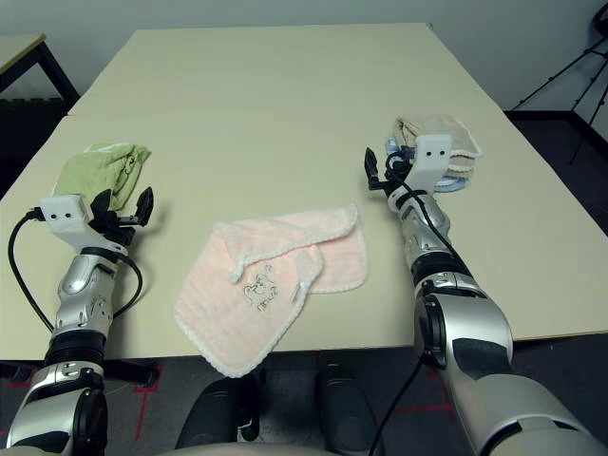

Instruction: Fold the towel and set it aside.

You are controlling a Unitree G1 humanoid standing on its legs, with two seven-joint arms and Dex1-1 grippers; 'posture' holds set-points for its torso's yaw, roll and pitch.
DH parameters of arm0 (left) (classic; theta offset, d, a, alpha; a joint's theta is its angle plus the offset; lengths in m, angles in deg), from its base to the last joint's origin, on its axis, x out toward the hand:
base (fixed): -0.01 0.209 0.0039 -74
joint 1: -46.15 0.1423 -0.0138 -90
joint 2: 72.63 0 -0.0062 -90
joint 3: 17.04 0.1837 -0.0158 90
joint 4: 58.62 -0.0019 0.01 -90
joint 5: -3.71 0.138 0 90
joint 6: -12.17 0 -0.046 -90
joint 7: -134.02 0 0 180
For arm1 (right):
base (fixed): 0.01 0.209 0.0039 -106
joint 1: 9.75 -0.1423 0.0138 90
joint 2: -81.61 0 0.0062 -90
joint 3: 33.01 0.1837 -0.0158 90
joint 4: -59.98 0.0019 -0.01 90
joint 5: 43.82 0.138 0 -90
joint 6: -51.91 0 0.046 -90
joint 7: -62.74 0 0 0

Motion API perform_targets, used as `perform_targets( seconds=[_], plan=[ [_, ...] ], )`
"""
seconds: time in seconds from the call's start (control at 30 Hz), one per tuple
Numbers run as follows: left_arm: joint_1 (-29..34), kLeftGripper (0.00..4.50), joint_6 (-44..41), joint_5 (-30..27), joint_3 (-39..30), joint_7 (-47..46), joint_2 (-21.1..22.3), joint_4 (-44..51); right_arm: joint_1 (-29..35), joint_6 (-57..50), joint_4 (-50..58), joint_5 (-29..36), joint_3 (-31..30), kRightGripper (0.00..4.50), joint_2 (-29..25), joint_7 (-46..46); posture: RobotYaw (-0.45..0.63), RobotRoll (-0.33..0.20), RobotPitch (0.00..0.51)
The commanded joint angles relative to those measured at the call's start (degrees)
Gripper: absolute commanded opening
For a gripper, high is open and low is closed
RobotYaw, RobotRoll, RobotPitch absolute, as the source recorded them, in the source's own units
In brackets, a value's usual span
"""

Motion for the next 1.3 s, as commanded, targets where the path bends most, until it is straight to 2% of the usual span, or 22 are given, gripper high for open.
perform_targets(
  seconds=[0.03,0.57,0.87,0.97,1.1,1.3],
  plan=[
    [-0.3,4.50,-0.3,-0.1,0.4,1.2,0.2,-1.1,0.4,0.1,-0.4,0.3,0.4,4.47,-0.5,0.0,-0.10,0.000,0.076],
    [-3.3,4.50,-2.0,-0.7,1.4,6.8,2.1,-2.1,0.8,0.3,-0.1,0.7,0.9,4.47,-0.2,-0.4,-0.11,0.000,0.076],
    [-0.7,4.50,-9.1,-6.3,4.6,31.1,10.3,5.3,0.2,0.5,-0.2,-0.9,-1.5,4.47,-2.3,8.6,-0.08,0.000,0.092],
    [0.6,4.50,-11.6,-8.3,6.1,37.5,11.4,8.5,-0.7,0.0,-0.7,-0.9,-1.7,4.47,-3.2,10.1,-0.08,0.000,0.100],
    [2.0,4.50,-11.4,-6.4,9.8,45.6,14.5,9.8,-2.6,-0.9,-1.1,-0.7,-2.1,4.47,-4.2,13.6,-0.07,0.000,0.101],
    [2.7,4.50,-15.5,-7.7,12.5,54.5,18.9,12.2,-4.2,-2.8,-1.1,0.0,-1.9,4.47,-5.0,19.4,-0.07,0.000,0.102]
  ],
)
